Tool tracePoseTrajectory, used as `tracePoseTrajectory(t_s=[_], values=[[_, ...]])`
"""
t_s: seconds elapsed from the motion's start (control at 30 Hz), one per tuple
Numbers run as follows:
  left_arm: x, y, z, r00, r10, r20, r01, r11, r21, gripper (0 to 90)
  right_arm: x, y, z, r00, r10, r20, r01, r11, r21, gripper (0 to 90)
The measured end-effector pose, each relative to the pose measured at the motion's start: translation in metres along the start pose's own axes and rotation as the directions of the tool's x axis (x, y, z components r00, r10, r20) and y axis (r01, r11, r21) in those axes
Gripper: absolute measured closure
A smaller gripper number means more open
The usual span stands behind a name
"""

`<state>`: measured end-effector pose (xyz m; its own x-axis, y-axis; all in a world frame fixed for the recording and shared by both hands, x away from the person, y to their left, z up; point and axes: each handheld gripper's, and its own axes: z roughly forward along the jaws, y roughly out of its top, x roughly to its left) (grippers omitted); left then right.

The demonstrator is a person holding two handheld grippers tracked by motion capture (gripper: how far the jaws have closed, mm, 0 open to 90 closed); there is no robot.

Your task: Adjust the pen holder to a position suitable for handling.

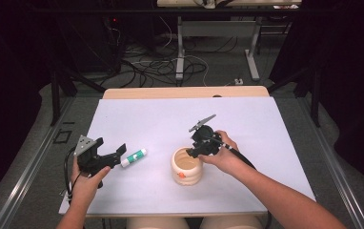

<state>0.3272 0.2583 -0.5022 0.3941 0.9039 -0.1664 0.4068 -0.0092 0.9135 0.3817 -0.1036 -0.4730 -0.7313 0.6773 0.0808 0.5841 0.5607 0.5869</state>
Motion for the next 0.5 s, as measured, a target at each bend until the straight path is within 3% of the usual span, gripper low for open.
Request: tracePoseTrajectory(t_s=[0.2,0.27,0.4,0.43,0.5], values=[[0.000,0.000,0.000,1.0000,0.000,0.000,0.000,1.0000,0.000,2.9,-0.001,-0.002,-0.014,0.9998,0.002,-0.018,-0.004,0.996,-0.085,44.1],[-0.001,0.000,0.000,1.0000,-0.001,0.000,0.001,1.0000,0.000,2.9,-0.002,-0.004,-0.019,0.9999,0.003,-0.016,-0.005,0.991,-0.135,40.7],[-0.001,0.000,0.000,1.0000,0.000,0.000,0.000,1.0000,-0.001,3.0,-0.004,-0.007,-0.029,0.9999,0.007,-0.015,-0.009,0.984,-0.176,36.1],[-0.001,0.000,0.000,1.0000,0.000,0.002,0.000,1.0000,-0.002,3.0,-0.007,-0.010,-0.035,0.9999,0.005,-0.011,-0.007,0.975,-0.224,34.0],[-0.001,0.000,0.000,1.0000,0.003,0.003,-0.003,1.0000,-0.001,3.0,-0.010,-0.014,-0.043,0.9999,0.012,-0.011,-0.015,0.963,-0.268,31.0]])
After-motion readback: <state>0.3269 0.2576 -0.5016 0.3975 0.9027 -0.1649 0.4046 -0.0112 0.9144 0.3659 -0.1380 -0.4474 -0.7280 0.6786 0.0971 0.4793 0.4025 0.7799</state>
